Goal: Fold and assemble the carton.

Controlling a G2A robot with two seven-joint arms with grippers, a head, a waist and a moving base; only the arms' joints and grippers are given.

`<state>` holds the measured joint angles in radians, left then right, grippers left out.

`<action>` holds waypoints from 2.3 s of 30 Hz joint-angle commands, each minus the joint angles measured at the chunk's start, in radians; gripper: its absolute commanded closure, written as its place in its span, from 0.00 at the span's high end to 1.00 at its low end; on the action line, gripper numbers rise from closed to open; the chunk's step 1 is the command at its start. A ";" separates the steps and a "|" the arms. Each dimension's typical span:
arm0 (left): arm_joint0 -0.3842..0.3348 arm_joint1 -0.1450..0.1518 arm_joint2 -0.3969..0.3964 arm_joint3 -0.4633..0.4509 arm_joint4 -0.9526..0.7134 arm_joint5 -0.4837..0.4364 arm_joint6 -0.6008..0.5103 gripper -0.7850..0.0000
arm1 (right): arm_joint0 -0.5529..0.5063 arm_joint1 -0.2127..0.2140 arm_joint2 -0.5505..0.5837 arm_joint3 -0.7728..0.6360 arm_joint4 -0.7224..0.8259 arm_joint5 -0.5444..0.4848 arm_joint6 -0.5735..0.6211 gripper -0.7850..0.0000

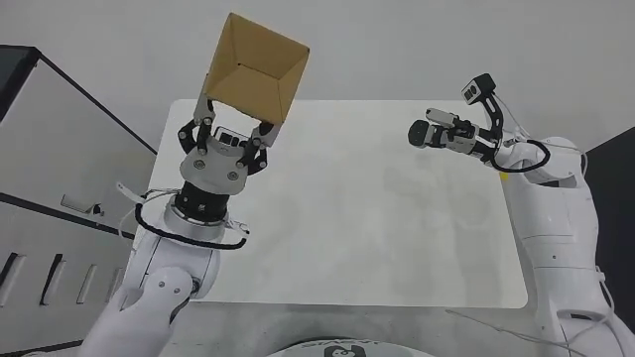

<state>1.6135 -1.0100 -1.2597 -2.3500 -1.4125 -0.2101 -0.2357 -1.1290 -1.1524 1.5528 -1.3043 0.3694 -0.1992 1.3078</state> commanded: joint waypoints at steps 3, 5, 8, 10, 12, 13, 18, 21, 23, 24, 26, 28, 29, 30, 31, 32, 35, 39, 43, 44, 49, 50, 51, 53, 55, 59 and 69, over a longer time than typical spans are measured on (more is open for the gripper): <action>-0.013 0.006 -0.036 0.000 0.319 0.043 -0.008 0.00 | 0.000 0.000 0.000 0.000 0.000 0.000 0.000 1.00; -0.018 0.009 -0.058 0.000 0.439 0.055 -0.012 0.00 | 0.000 0.000 0.000 0.000 0.000 0.000 0.000 1.00; -0.040 0.014 -0.101 0.000 0.610 0.081 -0.052 0.00 | 0.000 0.000 0.000 0.000 0.000 0.000 0.000 1.00; -0.057 0.015 -0.128 0.000 0.677 0.075 -0.088 0.00 | 0.000 0.000 0.000 0.000 0.000 0.000 0.000 1.00; -0.076 0.019 -0.154 0.000 0.762 0.074 -0.152 0.00 | 0.000 0.000 0.000 0.000 0.000 0.000 0.000 1.00; -0.078 0.020 -0.159 0.000 0.781 0.077 -0.163 0.00 | 0.000 0.000 0.000 0.000 0.000 0.000 0.000 1.00; -0.078 0.020 -0.159 0.000 0.781 0.077 -0.163 0.00 | 0.000 0.000 0.000 0.000 0.000 0.000 0.000 1.00; -0.083 0.021 -0.161 0.000 0.812 0.079 -0.185 0.00 | 0.000 0.000 0.000 0.000 0.000 0.000 0.000 1.00; -0.094 0.022 -0.181 0.011 0.921 0.037 -0.193 0.00 | 0.000 0.000 0.000 0.000 0.000 0.000 0.000 1.00; -0.098 0.023 -0.183 0.018 0.964 0.016 -0.221 0.00 | 0.000 0.000 0.000 0.000 0.000 0.000 0.000 1.00; -0.120 0.028 -0.209 0.039 1.114 -0.040 -0.275 0.00 | 0.000 0.000 0.000 0.000 0.000 0.000 0.000 1.00; -0.127 0.029 -0.218 0.067 1.167 -0.060 -0.295 0.00 | 0.000 0.000 0.000 0.000 0.000 0.000 0.000 1.00; -0.141 0.032 -0.230 0.073 1.231 -0.079 -0.328 0.00 | 0.000 0.000 0.000 0.000 0.000 0.000 0.000 1.00; -0.151 0.033 -0.235 0.083 1.268 -0.101 -0.356 0.00 | 0.000 0.000 0.000 0.000 0.000 0.000 0.000 1.00; -0.162 0.033 -0.240 0.096 1.278 -0.126 -0.352 0.00 | 0.000 0.000 0.000 0.000 0.000 0.000 0.000 1.00; -0.175 0.033 -0.245 0.105 1.305 -0.156 -0.361 0.00 | 0.000 0.000 0.000 0.000 0.000 0.000 0.000 1.00; -0.214 0.033 -0.248 0.135 1.341 -0.243 -0.362 0.00 | 0.000 0.000 0.000 0.000 0.000 0.000 0.000 1.00; -0.226 0.031 -0.242 0.139 1.335 -0.278 -0.355 0.00 | 0.000 0.000 0.000 0.000 0.000 0.000 0.000 1.00; -0.226 0.031 -0.242 0.139 1.335 -0.278 -0.355 0.00 | 0.000 0.000 0.000 0.000 0.000 0.000 0.000 1.00; -0.226 0.031 -0.242 0.139 1.335 -0.278 -0.355 0.00 | 0.000 0.000 0.000 0.000 0.000 0.000 0.000 1.00; -0.246 0.031 -0.255 0.125 1.421 -0.342 -0.344 0.00 | 0.000 0.000 0.000 0.000 0.000 0.000 0.000 1.00; -0.266 0.031 -0.264 0.122 1.486 -0.404 -0.349 0.00 | 0.000 0.000 0.000 0.000 0.000 0.000 0.000 1.00; -0.273 0.030 -0.265 0.139 1.526 -0.437 -0.337 0.00 | 0.000 0.000 0.000 0.000 0.000 0.000 0.000 1.00; -0.298 0.029 -0.274 0.146 1.645 -0.519 -0.321 0.00 | 0.000 0.000 0.000 0.000 0.000 0.000 0.000 1.00; -0.314 0.029 -0.272 0.153 1.750 -0.591 -0.312 0.00 | 0.000 0.000 0.000 0.000 0.000 0.000 0.000 1.00; -0.332 0.020 -0.267 0.179 1.898 -0.701 -0.199 0.00 | 0.000 0.000 0.000 0.000 0.000 0.000 0.000 1.00; -0.367 0.003 -0.250 0.192 2.068 -0.762 -0.005 0.00 | 0.000 0.000 0.000 0.000 0.000 0.000 0.000 1.00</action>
<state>1.2459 -1.0068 -1.5093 -2.1584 0.6576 -0.9729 -0.2388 -1.1290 -1.1524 1.5528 -1.3043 0.3694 -0.1992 1.3078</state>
